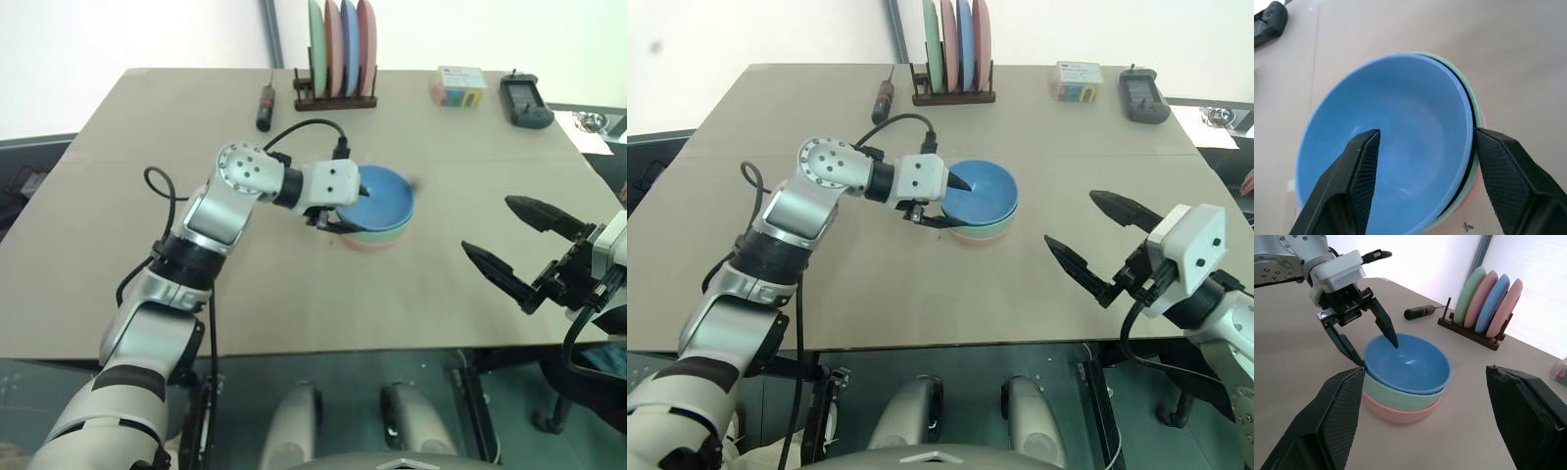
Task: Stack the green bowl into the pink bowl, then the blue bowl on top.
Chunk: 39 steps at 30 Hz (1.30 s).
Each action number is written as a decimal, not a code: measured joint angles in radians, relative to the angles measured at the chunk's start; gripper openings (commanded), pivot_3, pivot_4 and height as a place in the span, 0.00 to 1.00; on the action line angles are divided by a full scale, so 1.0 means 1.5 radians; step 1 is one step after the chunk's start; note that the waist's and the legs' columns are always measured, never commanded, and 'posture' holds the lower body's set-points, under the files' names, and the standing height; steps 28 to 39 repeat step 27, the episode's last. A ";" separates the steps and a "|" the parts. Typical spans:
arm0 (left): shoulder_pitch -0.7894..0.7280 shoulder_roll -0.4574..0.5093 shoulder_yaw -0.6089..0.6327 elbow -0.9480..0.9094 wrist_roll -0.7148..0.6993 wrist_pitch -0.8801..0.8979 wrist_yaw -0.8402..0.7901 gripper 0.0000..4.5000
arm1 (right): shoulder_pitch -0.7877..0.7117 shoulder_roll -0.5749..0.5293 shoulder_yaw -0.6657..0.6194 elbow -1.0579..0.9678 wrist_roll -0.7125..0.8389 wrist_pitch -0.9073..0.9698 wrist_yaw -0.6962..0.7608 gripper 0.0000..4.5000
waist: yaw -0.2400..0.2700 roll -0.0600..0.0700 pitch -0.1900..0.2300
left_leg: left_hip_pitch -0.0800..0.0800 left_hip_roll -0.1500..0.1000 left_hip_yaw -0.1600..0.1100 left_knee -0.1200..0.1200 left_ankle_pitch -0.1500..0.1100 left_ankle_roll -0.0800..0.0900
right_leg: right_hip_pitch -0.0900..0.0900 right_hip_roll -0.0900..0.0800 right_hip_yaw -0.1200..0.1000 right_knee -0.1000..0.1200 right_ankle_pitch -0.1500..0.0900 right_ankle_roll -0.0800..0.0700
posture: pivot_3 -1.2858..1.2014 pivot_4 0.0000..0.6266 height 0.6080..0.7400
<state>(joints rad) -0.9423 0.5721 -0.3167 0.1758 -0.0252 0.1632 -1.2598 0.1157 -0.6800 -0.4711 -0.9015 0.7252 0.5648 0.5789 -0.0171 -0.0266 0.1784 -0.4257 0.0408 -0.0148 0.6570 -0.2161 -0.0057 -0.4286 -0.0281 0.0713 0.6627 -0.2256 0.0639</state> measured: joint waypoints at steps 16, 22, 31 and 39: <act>0.378 0.081 0.334 -0.132 -0.265 0.109 0.067 0.98 | -0.058 -0.067 0.095 0.242 -0.044 -0.018 0.113 1.00 | -0.007 0.000 0.000 | 0.007 0.000 0.000 -0.002 0.000 0.000 | 0.006 -0.001 0.000 -0.001 -0.001 -0.001 | 0.52 0.24 1.00; 0.522 0.143 0.423 -0.177 -0.264 0.097 0.094 0.98 | 0.053 -0.116 -0.007 0.266 -0.075 -0.071 0.211 1.00 | 0.002 0.000 0.000 | 0.008 0.000 0.001 -0.003 0.000 0.000 | 0.007 -0.001 0.000 -0.002 -0.003 -0.001 | 0.52 0.24 1.00; 0.584 0.176 0.466 -0.216 -0.300 0.102 0.064 0.98 | 0.090 -0.135 -0.074 0.268 -0.063 -0.072 0.266 1.00 | 0.002 0.000 -0.001 | 0.010 0.001 0.002 -0.002 0.000 0.000 | 0.008 -0.002 0.000 -0.002 -0.003 0.000 | 0.52 0.24 1.00; 0.584 0.176 0.466 -0.216 -0.300 0.102 0.064 0.98 | 0.090 -0.135 -0.074 0.268 -0.063 -0.072 0.266 1.00 | 0.002 0.000 -0.001 | 0.010 0.001 0.002 -0.002 0.000 0.000 | 0.008 -0.002 0.000 -0.002 -0.003 0.000 | 0.52 0.24 1.00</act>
